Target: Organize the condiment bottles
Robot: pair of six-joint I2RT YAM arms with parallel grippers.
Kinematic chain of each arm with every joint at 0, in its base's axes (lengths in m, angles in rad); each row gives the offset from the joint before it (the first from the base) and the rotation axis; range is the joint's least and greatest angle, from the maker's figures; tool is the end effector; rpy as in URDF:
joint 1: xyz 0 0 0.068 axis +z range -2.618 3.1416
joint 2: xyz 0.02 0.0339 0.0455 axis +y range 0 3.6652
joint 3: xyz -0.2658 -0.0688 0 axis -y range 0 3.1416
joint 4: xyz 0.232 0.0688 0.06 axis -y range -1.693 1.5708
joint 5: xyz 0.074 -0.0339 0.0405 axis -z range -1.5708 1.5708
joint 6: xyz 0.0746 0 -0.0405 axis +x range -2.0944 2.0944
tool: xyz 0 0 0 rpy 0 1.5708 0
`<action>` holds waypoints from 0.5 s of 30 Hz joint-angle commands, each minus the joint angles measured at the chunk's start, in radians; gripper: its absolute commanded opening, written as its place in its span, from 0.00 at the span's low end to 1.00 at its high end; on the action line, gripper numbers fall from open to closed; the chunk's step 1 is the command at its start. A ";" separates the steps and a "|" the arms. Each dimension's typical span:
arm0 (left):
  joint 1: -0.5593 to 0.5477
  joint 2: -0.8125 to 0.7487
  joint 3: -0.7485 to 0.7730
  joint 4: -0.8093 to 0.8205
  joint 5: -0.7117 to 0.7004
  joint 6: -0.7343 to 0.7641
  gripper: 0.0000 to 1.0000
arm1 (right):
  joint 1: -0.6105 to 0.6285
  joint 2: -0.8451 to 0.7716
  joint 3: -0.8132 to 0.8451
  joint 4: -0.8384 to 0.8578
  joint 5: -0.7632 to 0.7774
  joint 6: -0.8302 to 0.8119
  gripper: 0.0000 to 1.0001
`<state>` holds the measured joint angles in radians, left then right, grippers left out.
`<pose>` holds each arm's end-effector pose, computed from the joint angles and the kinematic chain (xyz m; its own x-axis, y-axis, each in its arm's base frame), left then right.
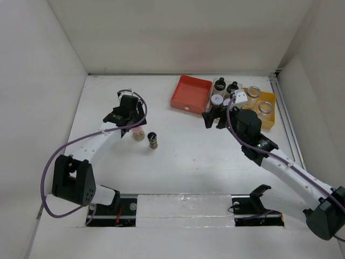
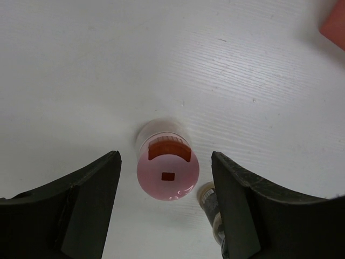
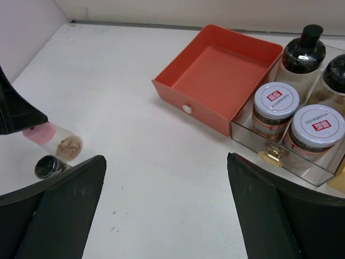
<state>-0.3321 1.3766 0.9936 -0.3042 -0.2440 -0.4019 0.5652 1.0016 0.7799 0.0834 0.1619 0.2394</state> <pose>0.3079 -0.0871 0.2504 -0.6066 -0.1923 -0.7714 -0.1059 0.9812 -0.1613 0.2281 0.1304 0.3246 -0.2065 0.1462 -0.9675 -0.3549 0.9102 0.2133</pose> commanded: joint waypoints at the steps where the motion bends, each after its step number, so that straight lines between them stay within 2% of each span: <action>1: 0.002 0.015 0.039 -0.021 -0.038 0.002 0.63 | 0.033 0.002 0.016 0.061 0.056 -0.022 0.99; 6: 0.002 0.024 0.019 -0.021 -0.051 0.002 0.62 | 0.042 -0.020 0.025 0.052 0.085 -0.032 0.99; 7: 0.002 0.024 0.019 -0.021 -0.051 0.002 0.58 | 0.042 -0.020 0.025 0.052 0.085 -0.032 0.99; 10: 0.002 0.035 0.028 -0.012 -0.038 0.002 0.56 | 0.033 -0.029 0.025 0.052 0.085 -0.032 0.99; 13: 0.002 0.061 0.037 -0.012 -0.028 0.002 0.47 | 0.033 -0.029 0.025 0.052 0.085 -0.032 0.99; 15: 0.002 0.061 0.037 -0.012 -0.017 0.002 0.37 | 0.024 -0.029 0.016 0.043 0.085 -0.041 0.99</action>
<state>-0.3317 1.4342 0.9985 -0.3058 -0.2672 -0.4011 0.5957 0.9924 0.7799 0.0830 0.2295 0.2131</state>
